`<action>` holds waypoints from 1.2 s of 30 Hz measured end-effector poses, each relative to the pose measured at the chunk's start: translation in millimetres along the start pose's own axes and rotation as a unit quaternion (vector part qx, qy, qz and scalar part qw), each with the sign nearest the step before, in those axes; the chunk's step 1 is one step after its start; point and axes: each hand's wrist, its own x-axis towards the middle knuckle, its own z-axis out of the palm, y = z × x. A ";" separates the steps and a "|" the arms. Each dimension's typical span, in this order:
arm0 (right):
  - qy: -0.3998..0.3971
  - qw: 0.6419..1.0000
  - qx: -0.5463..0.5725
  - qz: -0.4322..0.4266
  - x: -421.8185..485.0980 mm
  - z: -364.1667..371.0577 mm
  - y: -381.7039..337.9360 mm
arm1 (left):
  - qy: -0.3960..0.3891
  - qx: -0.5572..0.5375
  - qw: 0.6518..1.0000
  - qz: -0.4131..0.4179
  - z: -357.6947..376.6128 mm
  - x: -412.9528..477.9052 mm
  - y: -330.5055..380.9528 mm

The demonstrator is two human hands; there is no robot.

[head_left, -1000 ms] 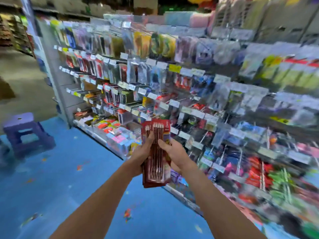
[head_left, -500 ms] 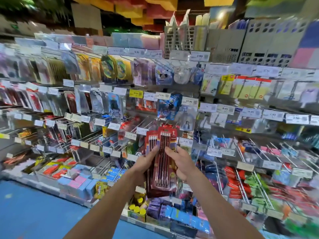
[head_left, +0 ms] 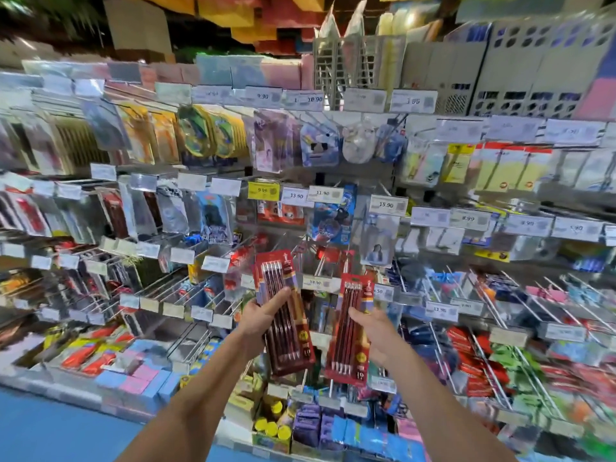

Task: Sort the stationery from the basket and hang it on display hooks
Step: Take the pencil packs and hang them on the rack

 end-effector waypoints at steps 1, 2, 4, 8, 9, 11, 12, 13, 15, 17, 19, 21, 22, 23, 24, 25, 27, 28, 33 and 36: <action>0.006 1.000 -0.016 -0.002 10.5 -5.9 8.3 | -0.007 -0.024 1.000 -0.006 -1.6 3.9 2.8; 0.009 1.000 -0.025 0.010 18.3 -11.2 16.5 | -0.020 -0.043 0.999 -0.011 -4.0 8.5 4.5; 0.010 0.998 -0.050 0.033 35.1 -18.7 32.6 | -0.028 -0.061 0.997 -0.023 -9.3 22.9 5.0; 0.028 0.993 -0.108 0.045 72.0 -25.7 62.3 | -0.033 -0.054 0.998 -0.025 -16.2 52.7 6.1; 0.025 0.992 -0.119 0.040 73.1 -24.2 63.6 | -0.038 -0.057 0.997 -0.021 -17.1 59.9 6.9; 0.034 0.990 -0.125 0.060 77.4 -24.6 67.7 | -0.056 -0.045 0.997 -0.020 -18.9 72.4 7.4; 0.034 0.988 -0.129 0.073 72.4 -21.9 66.2 | -0.065 -0.039 0.997 -0.017 -20.7 77.1 5.2; 0.037 0.989 -0.121 0.071 70.4 -21.9 66.8 | -0.074 -0.032 0.997 -0.012 -22.4 82.4 2.3; 0.067 0.988 -0.124 0.071 65.0 -22.3 63.3 | -0.091 -0.013 0.996 -0.007 -23.2 91.2 0.2; 0.090 0.985 -0.128 0.070 55.6 -22.2 64.6 | -0.131 0.005 0.991 -0.013 -19.4 99.0 -4.6; 0.112 0.984 -0.115 0.082 45.0 -22.7 68.4 | -0.161 0.010 0.987 -0.026 -14.9 102.8 -13.3; 0.130 0.981 -0.112 0.095 36.0 -26.9 78.7 | -0.189 0.024 0.980 -0.058 -10.2 105.8 -24.5; 0.148 0.978 -0.108 0.098 33.0 -28.9 84.7 | -0.205 0.026 0.976 -0.067 -8.2 105.0 -28.3; 0.159 0.977 -0.100 0.099 30.5 -32.2 90.1 | -0.222 0.024 0.973 -0.064 -5.8 105.8 -33.2; 0.172 0.975 -0.095 0.099 30.0 -36.8 99.1 | -0.241 0.030 0.968 -0.062 -3.9 107.7 -39.2; 0.186 0.973 -0.098 0.093 27.7 -38.3 104.4 | -0.251 0.040 0.965 -0.063 0.1 107.3 -44.1; 0.210 0.971 -0.088 0.078 32.2 -48.1 121.1 | -0.279 0.050 0.957 -0.060 7.5 113.6 -60.9; 0.213 0.971 -0.084 0.070 37.1 -54.6 136.5 | -0.289 0.057 0.954 -0.059 10.0 120.8 -76.0; 0.245 0.968 -0.048 0.013 62.7 -81.8 229.6 | -0.310 0.076 0.946 -0.055 25.9 150.1 -167.7; 0.245 0.968 -0.050 -0.024 91.2 -98.6 283.8 | -0.368 0.114 0.922 -0.033 19.2 182.7 -232.5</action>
